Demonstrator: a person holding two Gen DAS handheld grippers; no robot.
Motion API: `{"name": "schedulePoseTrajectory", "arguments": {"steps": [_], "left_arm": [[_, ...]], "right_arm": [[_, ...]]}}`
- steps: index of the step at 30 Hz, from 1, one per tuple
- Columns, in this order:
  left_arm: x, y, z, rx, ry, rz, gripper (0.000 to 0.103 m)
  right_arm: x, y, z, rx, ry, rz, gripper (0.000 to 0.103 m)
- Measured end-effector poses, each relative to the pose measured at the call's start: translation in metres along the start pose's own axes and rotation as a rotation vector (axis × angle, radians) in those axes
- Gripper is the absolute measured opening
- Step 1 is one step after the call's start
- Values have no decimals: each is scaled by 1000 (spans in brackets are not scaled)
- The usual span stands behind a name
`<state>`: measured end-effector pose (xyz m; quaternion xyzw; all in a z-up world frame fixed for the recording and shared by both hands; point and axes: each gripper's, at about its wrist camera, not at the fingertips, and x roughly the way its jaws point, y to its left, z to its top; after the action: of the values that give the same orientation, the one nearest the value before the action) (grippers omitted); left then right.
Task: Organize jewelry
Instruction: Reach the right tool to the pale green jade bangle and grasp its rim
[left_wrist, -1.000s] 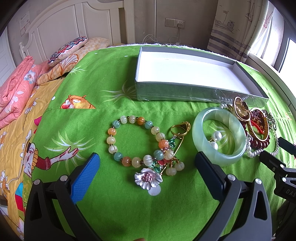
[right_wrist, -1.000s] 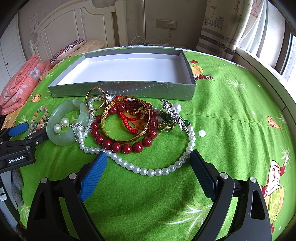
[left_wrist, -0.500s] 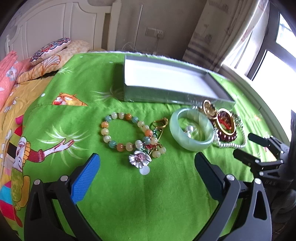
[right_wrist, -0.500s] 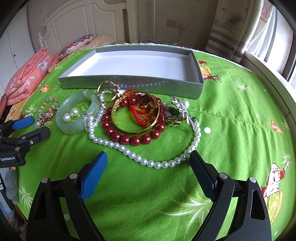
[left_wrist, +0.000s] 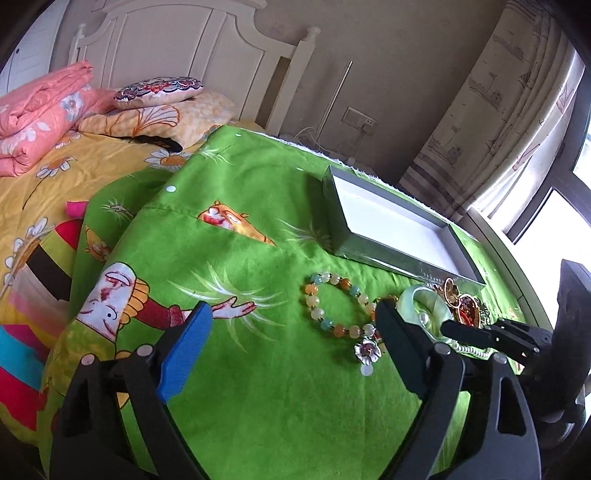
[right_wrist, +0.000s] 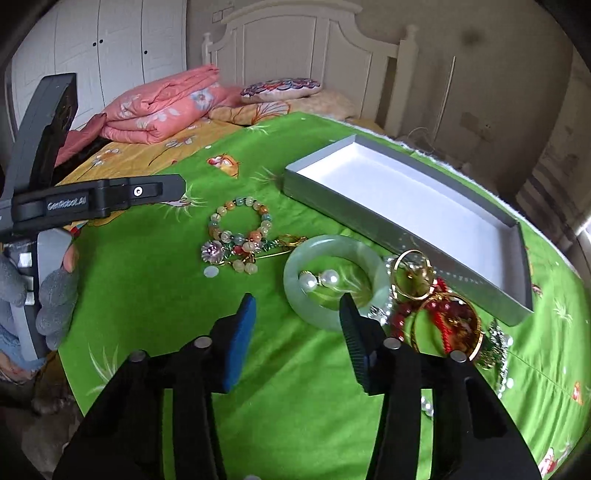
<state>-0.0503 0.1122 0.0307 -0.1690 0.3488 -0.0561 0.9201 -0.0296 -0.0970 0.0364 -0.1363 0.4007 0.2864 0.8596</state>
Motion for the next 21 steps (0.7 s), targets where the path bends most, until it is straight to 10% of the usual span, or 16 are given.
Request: {"name": "schedulePoseTrajectory", "arguments": {"steps": [21], "left_arm": [[0, -12, -7, 56, -26, 18, 90]], "right_arm": [[49, 14, 35, -24, 141, -71, 16]]}}
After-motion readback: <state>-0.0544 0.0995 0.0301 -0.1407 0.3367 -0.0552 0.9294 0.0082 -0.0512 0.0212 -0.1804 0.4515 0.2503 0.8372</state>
